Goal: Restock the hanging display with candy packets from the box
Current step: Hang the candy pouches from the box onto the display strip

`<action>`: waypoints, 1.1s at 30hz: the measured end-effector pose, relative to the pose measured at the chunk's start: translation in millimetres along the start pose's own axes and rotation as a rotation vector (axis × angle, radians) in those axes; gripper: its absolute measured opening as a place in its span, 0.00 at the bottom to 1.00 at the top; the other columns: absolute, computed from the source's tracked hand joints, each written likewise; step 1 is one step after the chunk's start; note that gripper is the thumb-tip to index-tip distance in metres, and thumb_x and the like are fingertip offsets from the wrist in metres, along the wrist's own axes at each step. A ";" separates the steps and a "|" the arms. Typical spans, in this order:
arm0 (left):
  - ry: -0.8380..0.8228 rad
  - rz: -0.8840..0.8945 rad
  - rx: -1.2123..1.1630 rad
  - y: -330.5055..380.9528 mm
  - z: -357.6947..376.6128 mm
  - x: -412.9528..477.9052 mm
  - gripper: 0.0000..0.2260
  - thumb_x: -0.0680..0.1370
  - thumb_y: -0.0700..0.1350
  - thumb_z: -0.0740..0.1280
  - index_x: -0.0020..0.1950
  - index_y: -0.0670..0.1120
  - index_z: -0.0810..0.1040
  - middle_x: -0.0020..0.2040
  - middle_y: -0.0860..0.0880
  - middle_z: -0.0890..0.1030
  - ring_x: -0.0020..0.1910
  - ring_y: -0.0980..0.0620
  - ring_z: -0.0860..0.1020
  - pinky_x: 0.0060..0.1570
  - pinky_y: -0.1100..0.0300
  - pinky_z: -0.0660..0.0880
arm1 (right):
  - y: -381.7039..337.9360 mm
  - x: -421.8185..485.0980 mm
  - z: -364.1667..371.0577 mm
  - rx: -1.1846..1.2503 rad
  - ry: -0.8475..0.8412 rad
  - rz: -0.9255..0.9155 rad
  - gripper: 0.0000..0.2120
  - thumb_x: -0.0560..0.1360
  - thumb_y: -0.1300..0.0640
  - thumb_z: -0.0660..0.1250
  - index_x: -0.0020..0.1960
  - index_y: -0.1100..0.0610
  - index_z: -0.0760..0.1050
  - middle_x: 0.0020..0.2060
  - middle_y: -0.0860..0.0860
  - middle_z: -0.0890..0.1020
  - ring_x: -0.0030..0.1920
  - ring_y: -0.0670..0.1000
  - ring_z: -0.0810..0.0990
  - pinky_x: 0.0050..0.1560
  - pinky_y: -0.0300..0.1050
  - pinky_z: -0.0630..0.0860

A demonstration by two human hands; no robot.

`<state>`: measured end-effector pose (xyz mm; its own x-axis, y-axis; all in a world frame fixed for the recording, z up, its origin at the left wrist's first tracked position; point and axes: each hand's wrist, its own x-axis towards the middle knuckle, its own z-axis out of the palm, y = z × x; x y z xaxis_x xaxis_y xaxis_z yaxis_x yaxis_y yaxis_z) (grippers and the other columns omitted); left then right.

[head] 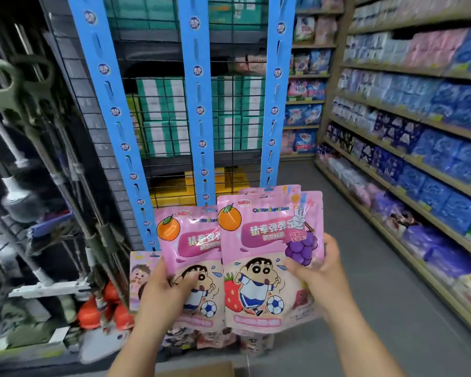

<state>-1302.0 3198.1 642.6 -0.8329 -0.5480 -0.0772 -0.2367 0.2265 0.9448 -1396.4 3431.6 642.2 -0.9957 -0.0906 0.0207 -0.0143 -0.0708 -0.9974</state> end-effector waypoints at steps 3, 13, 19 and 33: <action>0.014 0.008 0.017 10.9 13.6 -0.5 0.11 0.75 0.41 0.70 0.56 0.50 0.75 0.45 0.51 0.84 0.44 0.51 0.82 0.42 0.57 0.75 | -3.9 16.8 -10.4 -0.006 -0.008 0.015 0.31 0.62 0.68 0.77 0.53 0.42 0.69 0.53 0.51 0.83 0.51 0.53 0.83 0.53 0.57 0.80; 0.038 0.001 0.035 37.9 22.1 41.6 0.09 0.76 0.44 0.69 0.54 0.53 0.75 0.43 0.53 0.83 0.43 0.51 0.81 0.42 0.55 0.74 | -14.5 63.9 -8.5 -0.016 -0.019 0.021 0.29 0.63 0.65 0.78 0.53 0.42 0.69 0.52 0.50 0.83 0.51 0.54 0.83 0.54 0.58 0.79; 0.043 -0.011 0.043 51.1 32.4 61.3 0.08 0.76 0.44 0.69 0.52 0.54 0.74 0.43 0.51 0.83 0.44 0.49 0.82 0.45 0.51 0.77 | -23.3 94.0 -12.7 -0.040 -0.011 0.007 0.27 0.65 0.64 0.77 0.52 0.42 0.68 0.51 0.48 0.82 0.49 0.51 0.83 0.50 0.53 0.80; 0.189 -0.137 0.085 57.6 66.0 77.1 0.09 0.75 0.45 0.70 0.52 0.54 0.73 0.44 0.50 0.84 0.44 0.47 0.82 0.51 0.44 0.78 | -32.0 178.2 -31.3 -0.094 -0.145 0.034 0.28 0.67 0.66 0.75 0.60 0.49 0.67 0.51 0.48 0.81 0.50 0.50 0.82 0.43 0.45 0.78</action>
<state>-1412.8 3222.0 670.1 -0.6835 -0.7175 -0.1343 -0.3891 0.2024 0.8987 -1576.3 3448.8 675.6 -0.9722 -0.2340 -0.0106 0.0042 0.0276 -0.9996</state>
